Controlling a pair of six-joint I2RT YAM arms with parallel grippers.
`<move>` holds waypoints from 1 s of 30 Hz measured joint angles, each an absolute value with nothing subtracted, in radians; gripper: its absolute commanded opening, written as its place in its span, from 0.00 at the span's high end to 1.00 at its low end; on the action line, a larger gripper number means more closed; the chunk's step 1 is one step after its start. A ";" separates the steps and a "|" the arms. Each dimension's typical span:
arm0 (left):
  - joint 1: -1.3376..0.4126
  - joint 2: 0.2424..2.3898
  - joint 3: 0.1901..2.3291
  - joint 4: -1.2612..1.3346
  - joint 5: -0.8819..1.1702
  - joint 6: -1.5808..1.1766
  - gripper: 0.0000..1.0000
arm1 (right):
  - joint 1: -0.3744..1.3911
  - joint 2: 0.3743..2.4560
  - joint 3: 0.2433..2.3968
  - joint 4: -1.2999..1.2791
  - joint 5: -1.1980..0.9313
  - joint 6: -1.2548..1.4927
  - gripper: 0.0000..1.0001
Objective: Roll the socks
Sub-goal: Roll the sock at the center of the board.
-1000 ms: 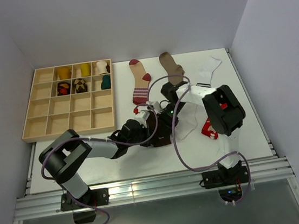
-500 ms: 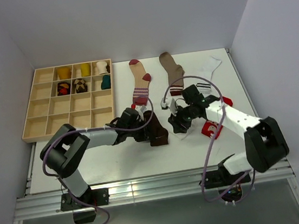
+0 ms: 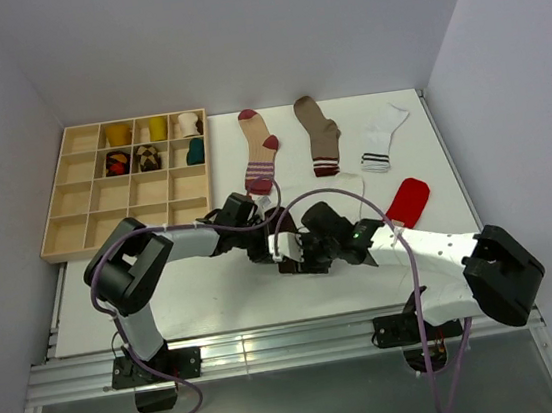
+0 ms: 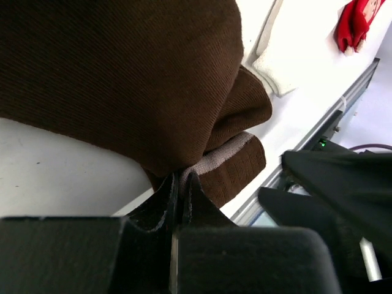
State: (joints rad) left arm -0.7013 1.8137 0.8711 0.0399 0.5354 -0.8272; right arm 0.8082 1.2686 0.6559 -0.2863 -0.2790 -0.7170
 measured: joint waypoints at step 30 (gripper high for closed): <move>-0.695 1.820 0.872 0.004 0.579 -0.857 0.63 | 0.957 1.434 0.664 -0.200 -0.143 -0.745 0.90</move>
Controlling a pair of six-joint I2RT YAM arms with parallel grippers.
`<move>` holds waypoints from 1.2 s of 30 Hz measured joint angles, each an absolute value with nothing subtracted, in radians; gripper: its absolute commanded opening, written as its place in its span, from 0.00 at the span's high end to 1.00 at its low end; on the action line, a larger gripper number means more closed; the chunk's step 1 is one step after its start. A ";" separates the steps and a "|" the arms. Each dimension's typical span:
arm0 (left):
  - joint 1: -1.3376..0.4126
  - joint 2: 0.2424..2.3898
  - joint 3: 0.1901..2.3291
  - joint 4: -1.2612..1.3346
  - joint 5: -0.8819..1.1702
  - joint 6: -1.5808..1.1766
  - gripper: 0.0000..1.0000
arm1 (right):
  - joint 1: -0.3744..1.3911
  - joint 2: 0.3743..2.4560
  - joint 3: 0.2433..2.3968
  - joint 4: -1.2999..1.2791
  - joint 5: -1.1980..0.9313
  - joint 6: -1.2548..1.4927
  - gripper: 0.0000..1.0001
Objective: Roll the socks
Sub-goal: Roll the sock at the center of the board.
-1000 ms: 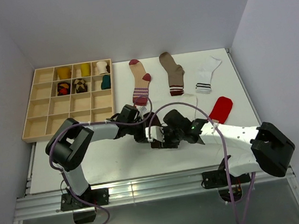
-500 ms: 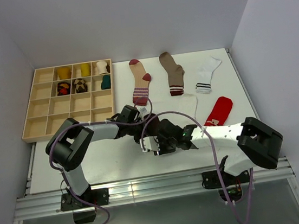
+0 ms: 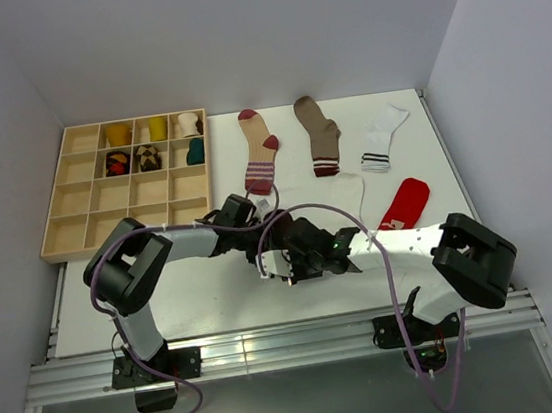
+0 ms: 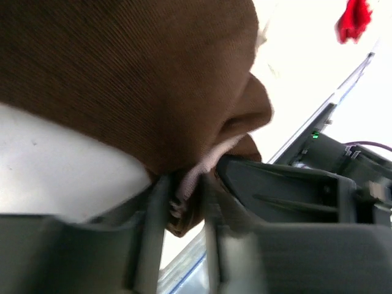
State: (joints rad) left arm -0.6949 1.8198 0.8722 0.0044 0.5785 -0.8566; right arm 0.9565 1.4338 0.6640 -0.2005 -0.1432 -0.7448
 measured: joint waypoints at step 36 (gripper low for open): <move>-0.943 1.260 0.484 0.332 -0.044 -0.575 0.42 | 0.595 2.118 1.454 -1.169 -0.773 -0.878 0.89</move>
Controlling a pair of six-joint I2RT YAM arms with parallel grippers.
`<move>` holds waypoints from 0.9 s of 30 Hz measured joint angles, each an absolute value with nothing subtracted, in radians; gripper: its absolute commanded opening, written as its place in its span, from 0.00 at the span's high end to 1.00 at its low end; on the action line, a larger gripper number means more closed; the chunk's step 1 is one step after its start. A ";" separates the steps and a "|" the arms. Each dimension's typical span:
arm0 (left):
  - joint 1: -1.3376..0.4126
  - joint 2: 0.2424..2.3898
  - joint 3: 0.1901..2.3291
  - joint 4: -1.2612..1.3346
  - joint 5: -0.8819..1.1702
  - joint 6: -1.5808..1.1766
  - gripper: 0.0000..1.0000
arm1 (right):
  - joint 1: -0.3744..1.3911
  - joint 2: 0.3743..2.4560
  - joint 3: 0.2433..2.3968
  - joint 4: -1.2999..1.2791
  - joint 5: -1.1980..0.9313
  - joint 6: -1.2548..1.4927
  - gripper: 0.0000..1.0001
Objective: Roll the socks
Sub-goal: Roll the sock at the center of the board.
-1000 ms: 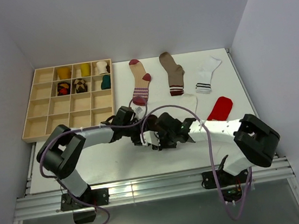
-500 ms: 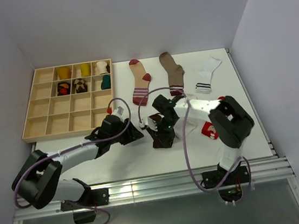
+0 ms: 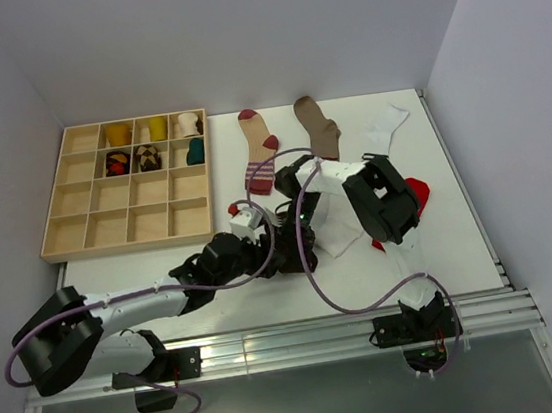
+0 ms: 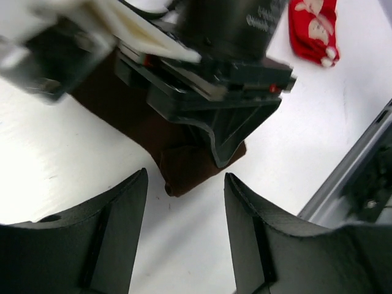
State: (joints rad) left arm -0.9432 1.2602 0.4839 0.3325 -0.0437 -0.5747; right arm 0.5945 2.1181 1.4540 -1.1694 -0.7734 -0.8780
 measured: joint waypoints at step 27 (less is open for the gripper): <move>-0.979 1.621 0.537 0.577 0.107 -0.457 0.68 | 0.535 2.232 1.533 -1.320 -0.824 -0.882 0.84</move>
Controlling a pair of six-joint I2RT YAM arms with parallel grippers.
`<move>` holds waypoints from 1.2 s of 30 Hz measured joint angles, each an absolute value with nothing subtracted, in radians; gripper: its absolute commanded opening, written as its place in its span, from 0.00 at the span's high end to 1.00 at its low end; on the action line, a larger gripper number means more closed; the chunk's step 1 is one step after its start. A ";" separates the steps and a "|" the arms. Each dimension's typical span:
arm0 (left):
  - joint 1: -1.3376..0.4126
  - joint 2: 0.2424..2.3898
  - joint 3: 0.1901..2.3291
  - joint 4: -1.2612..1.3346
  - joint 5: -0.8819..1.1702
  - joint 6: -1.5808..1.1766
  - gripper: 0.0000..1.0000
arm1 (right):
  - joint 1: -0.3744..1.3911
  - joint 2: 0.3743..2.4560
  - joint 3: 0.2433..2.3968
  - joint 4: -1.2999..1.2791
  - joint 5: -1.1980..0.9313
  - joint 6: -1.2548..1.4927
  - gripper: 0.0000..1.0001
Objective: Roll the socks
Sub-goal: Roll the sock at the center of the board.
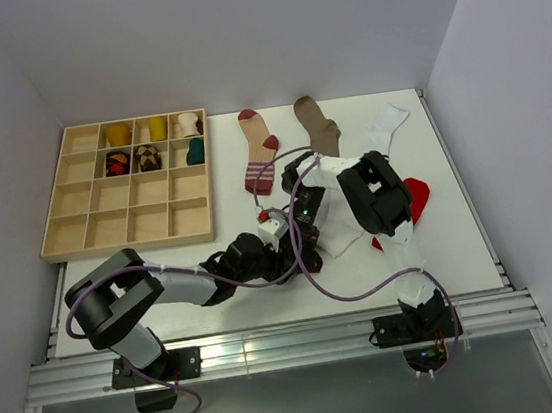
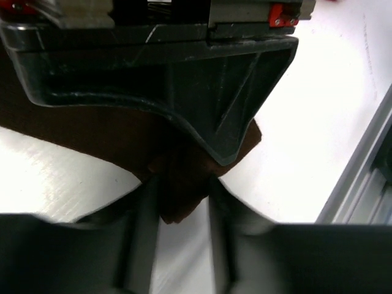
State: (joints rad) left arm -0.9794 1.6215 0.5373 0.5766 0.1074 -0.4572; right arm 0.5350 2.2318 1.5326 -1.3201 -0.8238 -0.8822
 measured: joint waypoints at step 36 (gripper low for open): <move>-0.731 1.748 0.729 0.262 0.556 -0.777 1.00 | 0.432 1.311 0.837 -0.556 -0.559 -0.719 0.40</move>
State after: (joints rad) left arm -0.7307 1.7485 0.7292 0.2619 0.5560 -0.7769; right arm 0.4324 1.3106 0.8368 -0.5564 -0.5594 -0.7189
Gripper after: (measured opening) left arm 0.050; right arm 0.595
